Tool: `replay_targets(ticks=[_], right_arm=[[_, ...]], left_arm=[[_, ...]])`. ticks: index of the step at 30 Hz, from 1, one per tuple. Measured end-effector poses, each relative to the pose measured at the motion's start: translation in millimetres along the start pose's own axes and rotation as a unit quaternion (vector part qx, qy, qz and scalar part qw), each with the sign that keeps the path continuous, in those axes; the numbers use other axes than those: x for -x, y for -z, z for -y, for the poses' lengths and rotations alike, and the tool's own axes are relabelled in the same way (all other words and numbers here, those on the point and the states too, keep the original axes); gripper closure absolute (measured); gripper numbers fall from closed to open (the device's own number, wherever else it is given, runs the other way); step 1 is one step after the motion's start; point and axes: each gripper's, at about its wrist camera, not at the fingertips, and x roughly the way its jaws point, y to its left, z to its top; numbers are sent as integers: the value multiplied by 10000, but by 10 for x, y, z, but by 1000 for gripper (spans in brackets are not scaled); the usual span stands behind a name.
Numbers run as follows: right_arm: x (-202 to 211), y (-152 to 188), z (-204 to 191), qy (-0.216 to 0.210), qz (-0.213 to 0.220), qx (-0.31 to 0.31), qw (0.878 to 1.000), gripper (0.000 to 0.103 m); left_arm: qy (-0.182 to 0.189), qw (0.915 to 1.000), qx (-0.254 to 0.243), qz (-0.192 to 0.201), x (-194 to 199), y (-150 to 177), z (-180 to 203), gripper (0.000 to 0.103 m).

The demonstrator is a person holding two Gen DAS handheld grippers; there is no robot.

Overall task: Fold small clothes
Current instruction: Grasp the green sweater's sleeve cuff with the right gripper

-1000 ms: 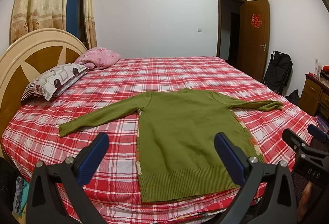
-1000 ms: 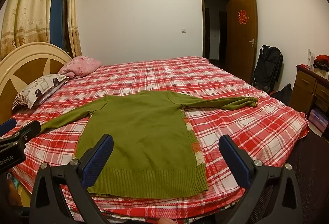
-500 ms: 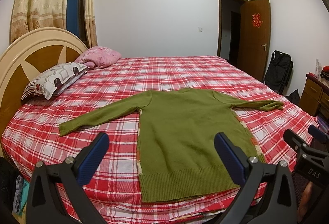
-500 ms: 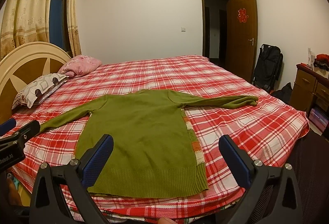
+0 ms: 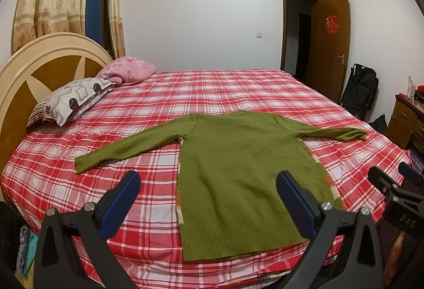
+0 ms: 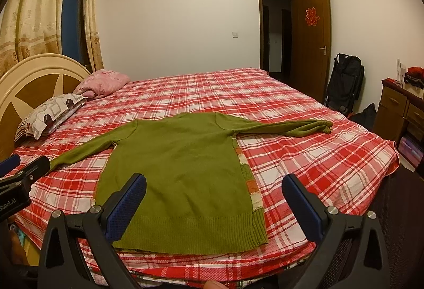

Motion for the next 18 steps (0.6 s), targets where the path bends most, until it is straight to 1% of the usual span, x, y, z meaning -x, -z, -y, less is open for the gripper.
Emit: replay_targets(ticks=[8,13,18], right_arm=[[-114,52,4,-34,-158,26,9999,1],[-284,109,81,-320,-378,-52,9988,1],[-583,141,254,-618,-627,-278,9957,1]], left_arm=[[-39,9999,-2,-136,-146,16,-11,0],[-94,9997,44,-243,-320,7,-94,0],[-177,9996,45,-224,-565,-44,-203,0]])
